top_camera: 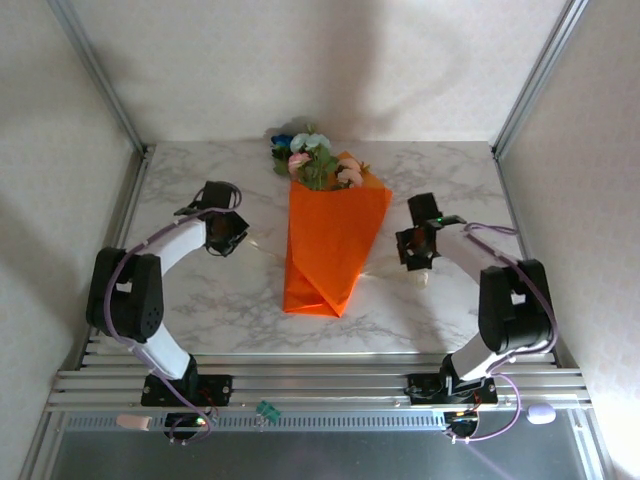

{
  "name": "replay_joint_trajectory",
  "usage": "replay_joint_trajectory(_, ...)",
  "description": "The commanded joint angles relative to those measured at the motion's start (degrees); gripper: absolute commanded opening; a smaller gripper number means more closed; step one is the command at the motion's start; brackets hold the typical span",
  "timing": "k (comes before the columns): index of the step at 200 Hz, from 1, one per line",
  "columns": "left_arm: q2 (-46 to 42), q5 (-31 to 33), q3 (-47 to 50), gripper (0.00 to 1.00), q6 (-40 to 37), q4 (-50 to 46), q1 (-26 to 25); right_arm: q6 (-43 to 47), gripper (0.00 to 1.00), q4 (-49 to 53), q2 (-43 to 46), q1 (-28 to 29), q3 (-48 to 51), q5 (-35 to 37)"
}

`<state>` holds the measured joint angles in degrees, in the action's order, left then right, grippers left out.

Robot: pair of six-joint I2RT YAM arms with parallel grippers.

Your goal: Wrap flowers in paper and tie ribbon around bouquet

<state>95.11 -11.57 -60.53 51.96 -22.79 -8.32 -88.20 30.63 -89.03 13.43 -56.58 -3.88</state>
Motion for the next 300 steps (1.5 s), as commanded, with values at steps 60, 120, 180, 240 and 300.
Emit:
replay_joint_trajectory(60, -3.7, 3.9, -1.4, 0.0, -2.0, -3.8, 5.6, 4.5, 0.0, 0.9, 12.8, -13.0, 1.5, 4.4)
replay_joint_trajectory(120, -4.3, 3.1, -3.1, 0.0, -2.7, -4.7, 8.3, 5.1, 0.0, -0.6, 20.9, -16.1, 3.6, 10.1)
replay_joint_trajectory(180, -3.0, -2.3, -4.3, 0.0, -3.3, -1.9, 7.9, 16.6, 0.0, -5.5, 20.9, -16.3, 3.0, 4.5)
replay_joint_trajectory(240, 2.4, -4.0, -10.7, 0.0, -7.6, -4.8, 0.8, 42.3, 0.0, 12.7, 10.6, -12.4, -13.2, 3.7)
replay_joint_trajectory(300, 9.8, -0.4, -21.0, 0.0, -9.5, -9.1, -9.2, 52.8, 0.0, 21.0, 3.3, -5.7, -24.7, 20.3)
